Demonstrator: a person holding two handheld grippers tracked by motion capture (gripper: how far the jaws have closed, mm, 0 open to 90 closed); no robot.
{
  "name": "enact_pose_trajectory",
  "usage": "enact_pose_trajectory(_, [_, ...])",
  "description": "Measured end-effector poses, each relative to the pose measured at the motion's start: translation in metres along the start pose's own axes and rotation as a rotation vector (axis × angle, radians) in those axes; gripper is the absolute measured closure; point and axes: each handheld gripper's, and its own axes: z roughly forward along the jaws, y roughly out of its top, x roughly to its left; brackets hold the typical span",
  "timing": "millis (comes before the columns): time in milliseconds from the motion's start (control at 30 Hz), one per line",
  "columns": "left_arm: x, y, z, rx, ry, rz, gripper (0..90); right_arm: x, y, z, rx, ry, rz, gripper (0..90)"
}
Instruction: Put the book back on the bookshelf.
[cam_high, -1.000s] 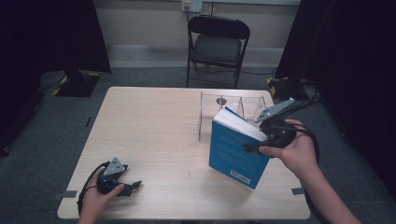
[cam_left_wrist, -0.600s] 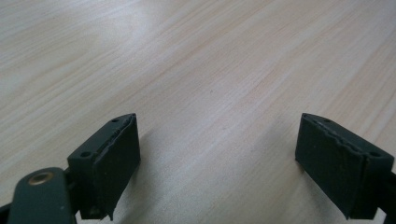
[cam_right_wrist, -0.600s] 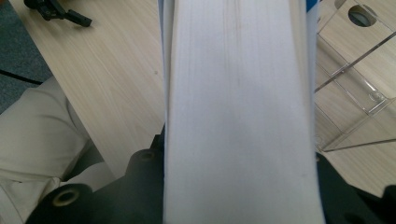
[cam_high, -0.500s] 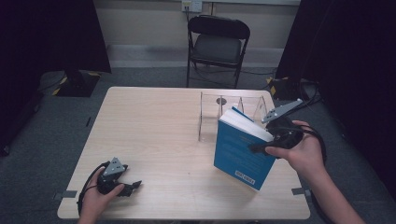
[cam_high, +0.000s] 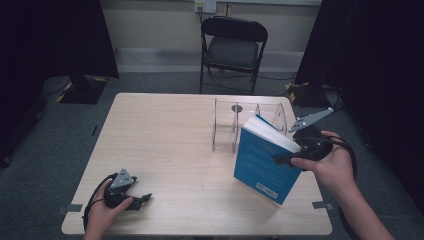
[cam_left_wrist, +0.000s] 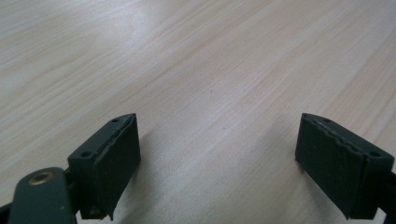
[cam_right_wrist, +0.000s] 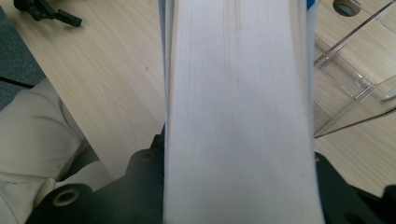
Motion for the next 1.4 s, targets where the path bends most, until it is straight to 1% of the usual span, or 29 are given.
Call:
enact_pose_trajectory(33, [0.0, 0.0, 0.0, 0.0, 0.0, 0.0, 13.6, -0.001, -0.001, -0.001, 0.006, -0.008, 0.006, 61.6])
enact_pose_trajectory(67, [0.0, 0.0, 0.0, 0.0, 0.0, 0.0, 13.6, -0.002, -0.002, 0.0, 0.0, 0.004, -0.003, 61.7])
enact_pose_trajectory(100, [0.0, 0.0, 0.0, 0.0, 0.0, 0.0, 13.6, -0.001, -0.003, -0.001, 0.011, -0.006, 0.004, 61.6])
enact_pose_trajectory(133, [0.0, 0.0, 0.0, 0.0, 0.0, 0.0, 13.6, -0.003, -0.004, -0.001, 0.004, 0.0, -0.001, 61.7])
enact_pose_trajectory(167, [0.0, 0.0, 0.0, 0.0, 0.0, 0.0, 13.6, -0.002, -0.004, -0.002, 0.015, -0.01, 0.012, 61.7])
enact_pose_trajectory(233, [0.0, 0.0, 0.0, 0.0, 0.0, 0.0, 13.6, -0.004, -0.006, -0.002, 0.013, -0.015, 0.01, 61.7])
enact_pose_trajectory(267, [0.0, 0.0, 0.0, 0.0, 0.0, 0.0, 13.6, -0.004, -0.007, -0.002, 0.006, -0.007, 0.017, 61.7])
enact_pose_trajectory(300, [0.0, 0.0, 0.0, 0.001, 0.0, -0.001, 13.6, -0.005, -0.008, -0.003, 0.006, -0.018, 0.009, 61.7])
enact_pose_trajectory(333, [0.0, 0.0, 0.0, 0.0, 0.001, 0.0, 13.6, -0.006, -0.008, -0.004, 0.005, -0.014, 0.025, 61.7])
enact_pose_trajectory(633, [0.0, 0.0, 0.0, -0.001, 0.001, -0.001, 13.7, -0.012, -0.013, -0.006, -0.001, -0.032, 0.045, 61.7])
enact_pose_trajectory(800, [0.0, 0.0, 0.0, 0.0, 0.002, 0.0, 13.7, -0.015, -0.017, -0.008, -0.002, -0.04, 0.067, 61.7])
enact_pose_trajectory(867, [0.0, 0.0, 0.0, -0.001, 0.002, -0.002, 13.7, -0.016, -0.018, -0.009, -0.001, -0.042, 0.062, 61.7])
enact_pose_trajectory(900, [0.0, 0.0, 0.0, 0.003, 0.001, 0.003, 13.7, -0.017, -0.02, -0.01, 0.001, -0.042, 0.074, 61.7])
enact_pose_trajectory(933, [0.0, 0.0, 0.0, 0.003, 0.001, 0.002, 13.8, -0.019, -0.021, -0.009, -0.008, -0.034, 0.071, 61.6])
enact_pose_trajectory(1000, [0.0, 0.0, 0.0, 0.0, 0.003, -0.001, 13.8, -0.02, -0.023, -0.01, -0.004, -0.041, 0.085, 61.7])
enact_pose_trajectory(1067, [-0.001, 0.0, 0.0, -0.002, 0.003, -0.004, 13.8, -0.021, -0.025, -0.011, -0.001, -0.05, 0.077, 61.7])
enact_pose_trajectory(1133, [-0.001, 0.0, 0.0, -0.001, 0.004, -0.002, 13.8, -0.023, -0.028, -0.012, 0.001, -0.056, 0.099, 61.7])
enact_pose_trajectory(1233, [-0.001, 0.0, 0.0, -0.002, 0.004, -0.004, 13.8, -0.026, -0.032, -0.013, -0.008, -0.055, 0.108, 61.7])
enact_pose_trajectory(1267, [-0.001, 0.0, 0.0, -0.002, 0.004, -0.004, 13.8, -0.027, -0.033, -0.013, -0.012, -0.059, 0.11, 61.7])
enact_pose_trajectory(1333, [-0.001, 0.0, 0.0, -0.002, 0.004, -0.004, 13.8, -0.029, -0.036, -0.014, -0.017, -0.064, 0.128, 61.7])
enact_pose_trajectory(1367, [0.0, 0.0, 0.0, 0.001, 0.003, 0.0, 13.8, -0.03, -0.037, -0.014, -0.018, -0.069, 0.122, 61.7])
enact_pose_trajectory(1400, [-0.001, 0.0, 0.0, -0.001, 0.004, -0.003, 13.8, -0.03, -0.037, -0.014, -0.017, -0.07, 0.132, 61.7])
